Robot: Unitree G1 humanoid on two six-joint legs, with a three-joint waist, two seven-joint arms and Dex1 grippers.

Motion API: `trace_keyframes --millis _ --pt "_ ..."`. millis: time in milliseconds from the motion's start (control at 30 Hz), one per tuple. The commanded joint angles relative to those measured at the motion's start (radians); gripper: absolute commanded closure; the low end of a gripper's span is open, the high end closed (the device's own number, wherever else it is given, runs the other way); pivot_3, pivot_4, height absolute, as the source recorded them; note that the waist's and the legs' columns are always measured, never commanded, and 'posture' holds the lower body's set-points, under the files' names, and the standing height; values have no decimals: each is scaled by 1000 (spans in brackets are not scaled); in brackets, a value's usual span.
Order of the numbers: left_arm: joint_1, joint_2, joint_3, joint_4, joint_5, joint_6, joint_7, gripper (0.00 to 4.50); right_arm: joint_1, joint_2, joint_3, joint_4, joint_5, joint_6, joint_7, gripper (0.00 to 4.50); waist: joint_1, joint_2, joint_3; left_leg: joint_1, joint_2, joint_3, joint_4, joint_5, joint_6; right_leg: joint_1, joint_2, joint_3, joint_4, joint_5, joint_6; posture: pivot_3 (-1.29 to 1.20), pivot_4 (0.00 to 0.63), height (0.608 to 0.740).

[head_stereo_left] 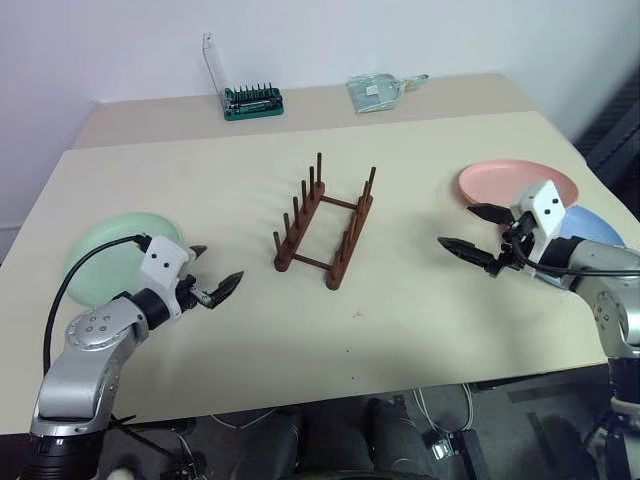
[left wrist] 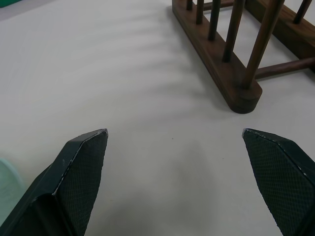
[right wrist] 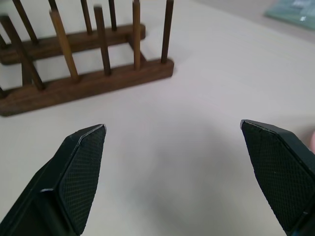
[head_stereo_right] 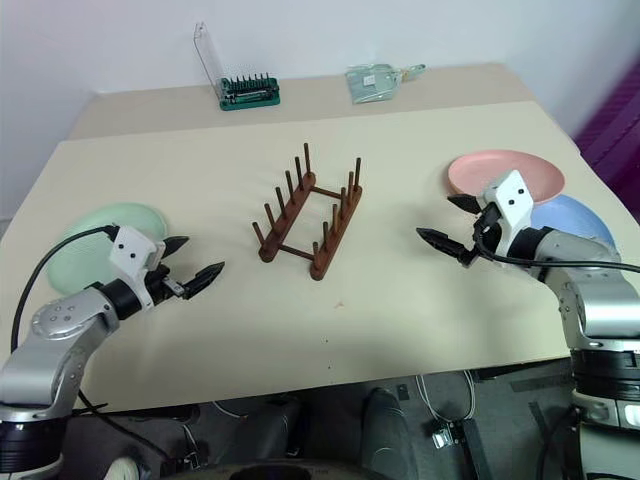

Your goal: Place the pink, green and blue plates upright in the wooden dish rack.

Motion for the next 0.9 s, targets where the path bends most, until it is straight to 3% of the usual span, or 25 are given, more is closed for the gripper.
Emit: trace_keyframes --millis 33,500,667,800,900 --pt "1 3 -4 -41 -12 -4 6 0 -19 9 -4 -34 0 -22 -10 18 0 0 0 0 0 0 0 0 0 0 0 0 0 0 0 0 150 740" --pt "80 -14 -98 -206 -101 95 -5 0 -41 44 80 -72 -4 -25 12 18 1 0 0 0 0 0 0 0 0 0 0 0 0 0 0 0 150 740" --pt "37 -69 -316 -236 -3 139 88 0 -33 37 118 -113 1 -2 54 18 2 0 0 0 0 0 0 0 0 1 0 0 0 0 0 0 150 740" --pt "-49 -197 -478 -158 105 170 224 0 -17 31 141 -188 34 45 91 18 3 0 0 0 0 0 0 0 0 0 0 0 0 0 0 0 150 740" --pt "-108 -277 -529 -82 154 186 287 0 -11 23 158 -259 63 95 103 18 2 0 0 0 0 0 0 0 0 1 0 0 0 0 0 0 150 740"
